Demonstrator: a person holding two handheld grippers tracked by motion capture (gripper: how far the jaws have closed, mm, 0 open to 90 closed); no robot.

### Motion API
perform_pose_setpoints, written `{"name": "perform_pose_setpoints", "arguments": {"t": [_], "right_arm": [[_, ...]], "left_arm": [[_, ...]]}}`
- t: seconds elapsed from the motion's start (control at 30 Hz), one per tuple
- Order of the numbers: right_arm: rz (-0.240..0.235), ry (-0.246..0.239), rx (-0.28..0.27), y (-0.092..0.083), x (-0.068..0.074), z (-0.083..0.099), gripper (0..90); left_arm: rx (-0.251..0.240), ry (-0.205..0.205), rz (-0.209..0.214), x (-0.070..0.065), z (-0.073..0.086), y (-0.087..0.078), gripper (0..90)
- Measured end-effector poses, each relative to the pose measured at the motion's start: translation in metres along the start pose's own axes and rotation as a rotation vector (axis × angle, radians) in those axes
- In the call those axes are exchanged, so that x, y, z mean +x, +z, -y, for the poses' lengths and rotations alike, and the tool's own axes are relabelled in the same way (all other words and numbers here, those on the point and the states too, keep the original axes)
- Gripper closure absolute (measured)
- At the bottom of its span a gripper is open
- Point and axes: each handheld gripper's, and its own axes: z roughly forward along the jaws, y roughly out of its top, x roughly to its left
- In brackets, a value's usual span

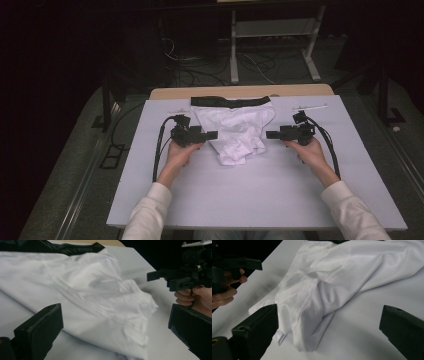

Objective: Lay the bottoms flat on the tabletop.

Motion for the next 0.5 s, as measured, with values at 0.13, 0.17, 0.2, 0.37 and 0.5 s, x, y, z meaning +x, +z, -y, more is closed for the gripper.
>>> {"name": "perform_pose_setpoints", "arguments": {"t": [0.13,0.17,0.2,0.37,0.5], "right_arm": [[0.009,0.000,0.005,-0.001,0.004,0.008,2.2],[0.005,0.006,0.005,-0.001,0.005,0.010,2.6],[0.004,0.007,0.002,-0.002,0.005,0.010,3.5],[-0.003,0.009,-0.018,-0.005,0.009,0.015,4.5],[0.008,-0.007,-0.015,-0.010,0.012,0.019,5.6]], "left_arm": [[0.004,0.010,-0.005,-0.006,0.006,-0.002,0.0],[0.000,0.004,-0.001,-0.006,0.007,-0.003,0.0],[0.000,-0.002,0.001,-0.006,0.010,-0.003,0.0],[0.004,0.008,-0.010,-0.010,0.015,-0.008,0.0],[0.006,0.004,-0.006,-0.011,0.020,-0.009,0.0]]}}
